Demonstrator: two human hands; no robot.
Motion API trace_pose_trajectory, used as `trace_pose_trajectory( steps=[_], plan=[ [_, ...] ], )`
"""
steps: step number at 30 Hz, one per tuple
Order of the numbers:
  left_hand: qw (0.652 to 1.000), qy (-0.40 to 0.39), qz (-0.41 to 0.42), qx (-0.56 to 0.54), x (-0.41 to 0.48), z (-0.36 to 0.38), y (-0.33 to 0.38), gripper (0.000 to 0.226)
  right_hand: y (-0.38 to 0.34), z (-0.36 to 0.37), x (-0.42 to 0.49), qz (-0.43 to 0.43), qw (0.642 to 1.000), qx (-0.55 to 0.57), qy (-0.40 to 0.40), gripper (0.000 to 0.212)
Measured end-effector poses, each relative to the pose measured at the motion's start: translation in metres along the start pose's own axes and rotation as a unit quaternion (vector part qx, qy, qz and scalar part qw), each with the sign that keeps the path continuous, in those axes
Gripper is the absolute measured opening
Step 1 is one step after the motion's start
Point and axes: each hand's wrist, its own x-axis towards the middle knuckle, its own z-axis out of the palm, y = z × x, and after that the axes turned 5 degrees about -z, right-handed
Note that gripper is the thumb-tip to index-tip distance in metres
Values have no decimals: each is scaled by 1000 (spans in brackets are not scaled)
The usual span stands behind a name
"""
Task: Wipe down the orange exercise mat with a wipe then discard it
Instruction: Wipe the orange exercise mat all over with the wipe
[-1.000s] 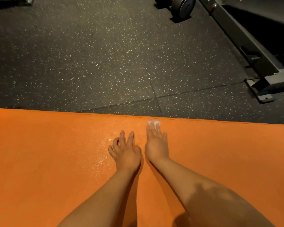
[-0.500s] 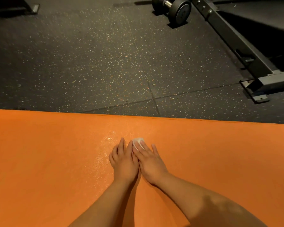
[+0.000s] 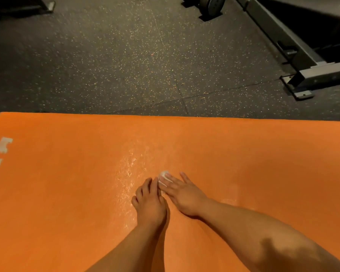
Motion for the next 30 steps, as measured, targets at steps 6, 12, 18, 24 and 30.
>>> trace_pose_trajectory(
  steps=[6,12,18,24,30],
  plan=[
    [999,-23,18,-13,-35,7,-9,57,-26,-9,-9,220,974,58,18,65],
    [996,-30,26,-77,-31,10,-23,58,-45,13,-22,21,999,25,1,59],
    [996,-23,40,-76,-31,16,-27,59,-18,-1,-13,247,961,71,100,56],
    [990,-6,37,-136,-35,16,-36,60,-42,13,0,5,996,57,63,52],
    [995,45,-65,-53,-38,2,-43,56,-39,-9,55,221,971,66,66,61]
  ],
)
